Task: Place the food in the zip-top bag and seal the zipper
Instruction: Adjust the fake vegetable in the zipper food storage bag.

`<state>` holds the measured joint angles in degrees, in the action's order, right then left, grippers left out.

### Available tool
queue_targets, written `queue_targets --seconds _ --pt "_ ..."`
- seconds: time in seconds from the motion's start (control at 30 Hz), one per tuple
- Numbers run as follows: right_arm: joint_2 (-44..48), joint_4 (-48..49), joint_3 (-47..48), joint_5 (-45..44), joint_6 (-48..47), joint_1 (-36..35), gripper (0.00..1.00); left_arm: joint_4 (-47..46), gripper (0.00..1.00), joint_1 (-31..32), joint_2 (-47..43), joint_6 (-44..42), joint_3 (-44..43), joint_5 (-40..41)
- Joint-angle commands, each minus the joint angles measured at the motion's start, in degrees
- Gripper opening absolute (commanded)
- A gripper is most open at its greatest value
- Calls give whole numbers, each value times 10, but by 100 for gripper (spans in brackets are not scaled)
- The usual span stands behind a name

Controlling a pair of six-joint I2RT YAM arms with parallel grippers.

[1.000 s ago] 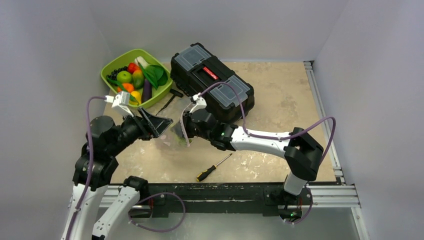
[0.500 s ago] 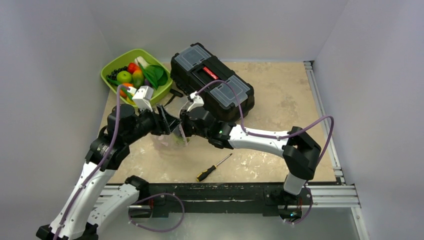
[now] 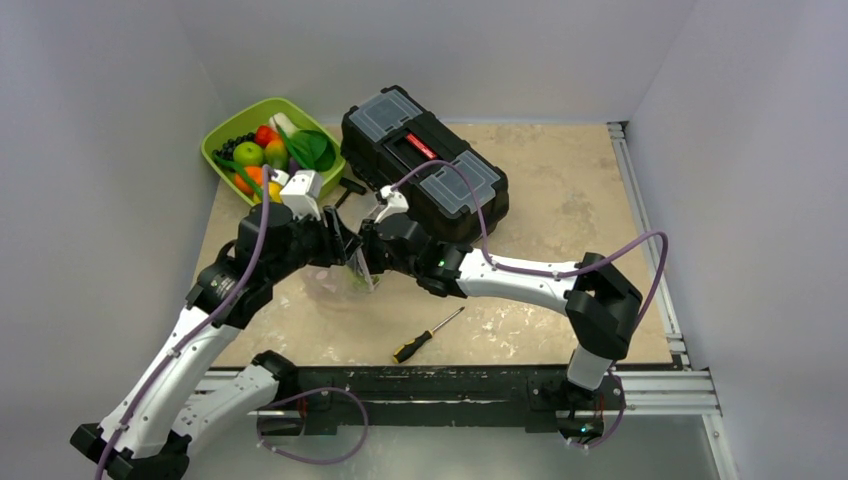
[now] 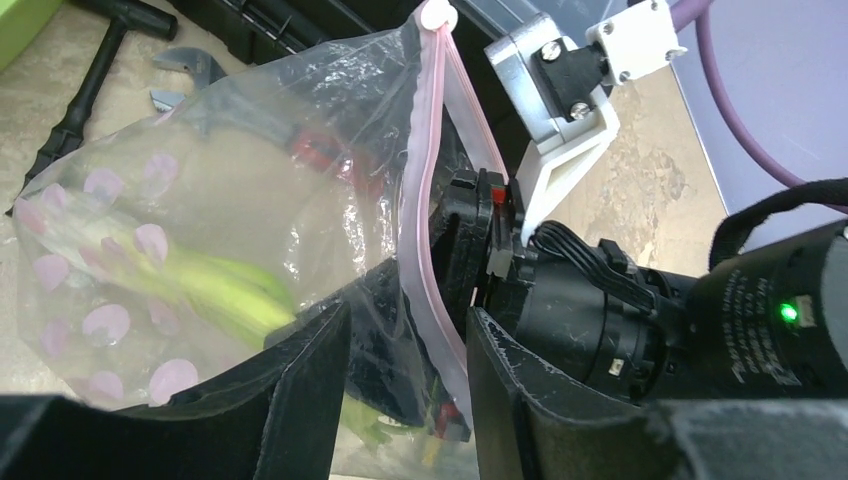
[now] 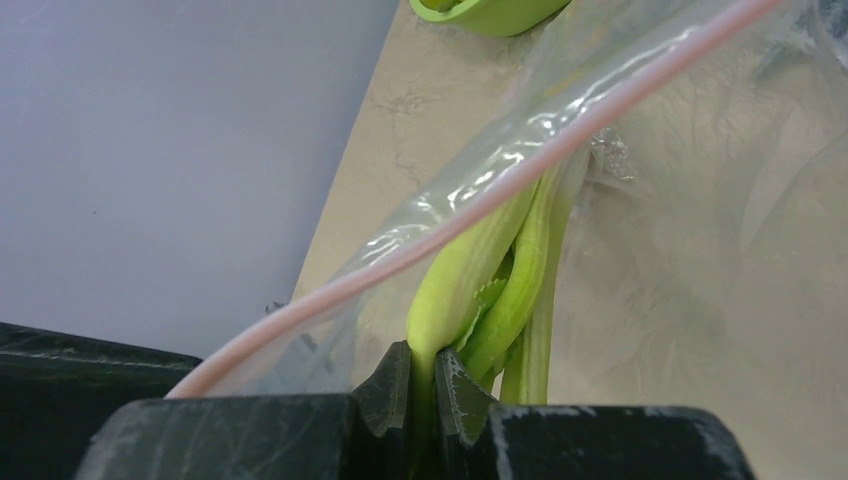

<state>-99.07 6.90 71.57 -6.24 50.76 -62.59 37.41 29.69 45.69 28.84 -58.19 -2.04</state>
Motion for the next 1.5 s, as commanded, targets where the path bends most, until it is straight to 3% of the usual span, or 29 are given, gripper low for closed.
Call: queue_targets --seconds 0.0,0.13,0.33,0.4,0.57,0.73,1.17,1.33,1.47 --pt "10 29 27 2 5 -1 0 -14 45 3 18 -6 -19 17" --pt "8 28 31 0 4 -1 0 -10 40 3 29 -2 -20 -4" --pt "5 6 38 -8 -3 -1 0 -4 0 3 18 0 -18 -12" --pt "6 -15 42 -20 -4 -1 8 -5 0 3 10 9 -14 0" --pt "17 -35 41 19 -10 -1 40 -10 0 4 -8 39 -5 18" --pt "77 -92 26 37 -37 3 61 -11 0 3 -20 49 1 45" --pt "218 -283 11 -26 -118 13 71 -20 0 3 -26 64 11 23" --pt "280 -268 -85 -54 -45 46 81 -18 0 3 -29 63 9 23" --pt "271 -180 -133 16 -2 89 74 -18 0 4 -28 65 9 3"
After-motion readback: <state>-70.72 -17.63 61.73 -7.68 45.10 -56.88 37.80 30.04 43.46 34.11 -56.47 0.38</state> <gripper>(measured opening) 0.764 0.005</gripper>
